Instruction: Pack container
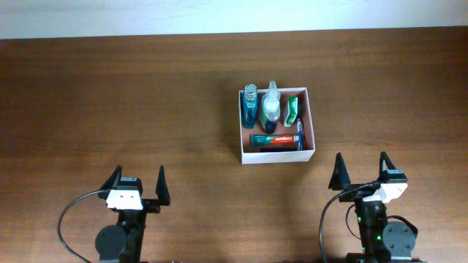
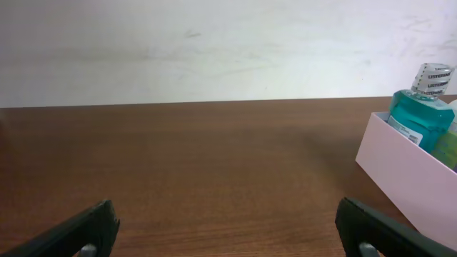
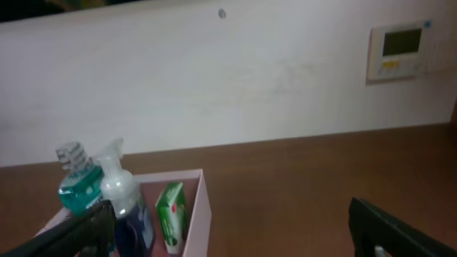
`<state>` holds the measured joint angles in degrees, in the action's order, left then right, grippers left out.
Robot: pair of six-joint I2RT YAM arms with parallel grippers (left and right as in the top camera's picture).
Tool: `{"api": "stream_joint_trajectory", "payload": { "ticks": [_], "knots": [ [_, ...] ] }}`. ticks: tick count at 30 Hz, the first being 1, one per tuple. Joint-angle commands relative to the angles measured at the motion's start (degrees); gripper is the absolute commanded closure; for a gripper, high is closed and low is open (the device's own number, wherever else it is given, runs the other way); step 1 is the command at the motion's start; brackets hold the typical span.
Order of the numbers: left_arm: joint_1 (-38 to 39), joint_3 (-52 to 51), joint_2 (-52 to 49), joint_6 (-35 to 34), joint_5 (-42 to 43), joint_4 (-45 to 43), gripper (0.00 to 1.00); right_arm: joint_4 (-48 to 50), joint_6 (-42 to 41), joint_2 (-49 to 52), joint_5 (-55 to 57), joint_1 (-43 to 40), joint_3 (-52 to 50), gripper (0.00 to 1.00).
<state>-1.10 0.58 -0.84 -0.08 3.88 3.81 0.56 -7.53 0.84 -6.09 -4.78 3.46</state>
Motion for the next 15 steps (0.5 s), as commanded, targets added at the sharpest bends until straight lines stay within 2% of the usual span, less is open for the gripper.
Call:
{"api": "stream_joint_trajectory", "payload": {
  "ticks": [1, 15],
  "knots": [
    [-0.35, -0.09, 0.55, -0.35, 0.83, 0.35, 0.01, 0.37, 0.26, -0.63, 0.76, 0.63, -1.27, 0.01],
    [-0.35, -0.09, 0.55, -0.35, 0.83, 0.35, 0.0, -4.66, 0.26, -0.63, 2.01, 0.59, -3.15, 0.01]
  ]
}}
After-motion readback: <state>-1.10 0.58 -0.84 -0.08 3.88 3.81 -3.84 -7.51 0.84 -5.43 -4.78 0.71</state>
